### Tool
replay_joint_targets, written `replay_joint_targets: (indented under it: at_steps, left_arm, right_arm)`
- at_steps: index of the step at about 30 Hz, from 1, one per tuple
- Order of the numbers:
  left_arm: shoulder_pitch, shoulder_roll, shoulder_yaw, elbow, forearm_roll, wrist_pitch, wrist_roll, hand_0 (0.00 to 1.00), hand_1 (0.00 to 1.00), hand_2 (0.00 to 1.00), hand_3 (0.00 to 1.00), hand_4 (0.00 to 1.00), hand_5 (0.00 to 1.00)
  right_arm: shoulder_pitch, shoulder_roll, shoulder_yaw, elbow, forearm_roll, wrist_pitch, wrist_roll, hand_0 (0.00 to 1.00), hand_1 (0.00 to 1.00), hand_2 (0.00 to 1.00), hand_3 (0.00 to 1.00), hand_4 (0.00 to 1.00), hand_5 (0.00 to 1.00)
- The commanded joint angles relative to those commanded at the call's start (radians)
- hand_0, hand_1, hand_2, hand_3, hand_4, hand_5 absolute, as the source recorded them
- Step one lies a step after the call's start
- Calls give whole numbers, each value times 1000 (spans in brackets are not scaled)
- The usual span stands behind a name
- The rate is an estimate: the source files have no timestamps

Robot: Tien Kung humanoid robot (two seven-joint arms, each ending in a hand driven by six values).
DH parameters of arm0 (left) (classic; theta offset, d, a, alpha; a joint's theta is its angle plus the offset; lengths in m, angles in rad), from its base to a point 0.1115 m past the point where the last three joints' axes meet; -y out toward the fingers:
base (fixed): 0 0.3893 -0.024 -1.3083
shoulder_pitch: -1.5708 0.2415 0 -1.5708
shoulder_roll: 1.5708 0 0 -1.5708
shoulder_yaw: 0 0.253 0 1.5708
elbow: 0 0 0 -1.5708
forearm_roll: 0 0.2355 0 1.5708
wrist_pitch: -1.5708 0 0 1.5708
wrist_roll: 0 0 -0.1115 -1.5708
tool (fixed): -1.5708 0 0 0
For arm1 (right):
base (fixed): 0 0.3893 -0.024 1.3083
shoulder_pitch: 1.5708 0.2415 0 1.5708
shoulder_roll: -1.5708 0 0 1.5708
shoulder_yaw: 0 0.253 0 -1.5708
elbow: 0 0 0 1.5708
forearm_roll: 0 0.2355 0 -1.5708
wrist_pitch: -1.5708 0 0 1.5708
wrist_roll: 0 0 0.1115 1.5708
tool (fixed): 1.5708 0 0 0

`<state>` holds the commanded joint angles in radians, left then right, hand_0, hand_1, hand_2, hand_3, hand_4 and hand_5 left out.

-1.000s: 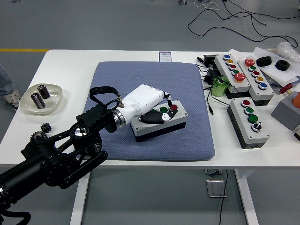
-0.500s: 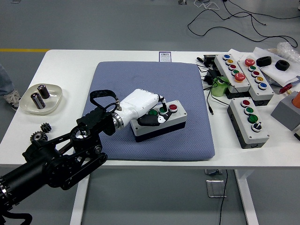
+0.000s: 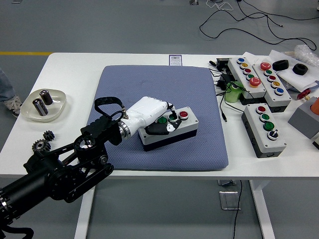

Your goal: Pick up the button,place it on the desk,press the button,press the button

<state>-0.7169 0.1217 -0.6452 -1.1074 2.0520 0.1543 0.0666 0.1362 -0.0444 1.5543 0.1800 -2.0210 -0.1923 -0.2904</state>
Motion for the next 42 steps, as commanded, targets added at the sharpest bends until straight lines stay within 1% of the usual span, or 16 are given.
replay_joint_targets:
  at_steps: [2, 5, 7, 12, 16, 20, 25, 29, 32, 42]
  left_arm:
    - [-3, -3, -6, -4, -18, 12, 1, 2, 2, 2, 578, 588, 910]
    - [-8, -9, -5, -4, -46, 5, 15, 2, 2, 2, 578, 588, 910]
    - [-12, -15, -3, 1, -48, 3, 18, 2, 2, 2, 593, 590, 902]
    - [-19, -35, 8, 15, -51, -4, 17, 2, 2, 2, 593, 590, 902]
    - [-29, -49, 21, 18, -45, -17, 27, 2, 2, 2, 599, 591, 901]
    - [-42, -63, 33, 21, -40, -19, 32, 2, 2, 2, 608, 591, 902]
    - [-55, -79, 36, 41, -36, -32, 48, 2, 2, 2, 618, 591, 902]
    - [-58, -82, 39, 51, -37, -39, 52, 2, 2, 2, 618, 591, 902]
    - [-60, -86, 43, 69, -37, -46, 57, 2, 2, 2, 619, 592, 905]
    - [-63, -75, 75, 96, -50, -64, 61, 2, 2, 2, 614, 594, 906]
  right_arm:
    - [0, 0, -3, 0, 2, 0, 0, 672, 650, 683, 629, 309, 172]
    - [0, 0, -5, 0, 6, 0, 0, 672, 650, 683, 629, 309, 172]
    - [1, 0, -6, 0, 6, 0, 1, 672, 650, 683, 629, 309, 172]
    - [0, 0, -4, 0, 3, -1, 1, 672, 650, 683, 629, 309, 172]
    - [0, -1, -4, 0, 3, 0, 1, 672, 648, 683, 629, 309, 172]
    - [0, -1, -5, 0, 4, -1, 2, 672, 648, 683, 629, 309, 172]
    - [1, -1, -6, 0, 5, -1, 1, 672, 648, 683, 629, 309, 172]
    - [1, -2, -8, 0, 7, -1, 1, 672, 648, 683, 629, 309, 172]
    - [1, -1, -5, 0, 4, -1, 1, 672, 648, 684, 629, 309, 171]
    - [1, -1, 2, 0, -2, -1, 0, 672, 648, 684, 629, 309, 171]
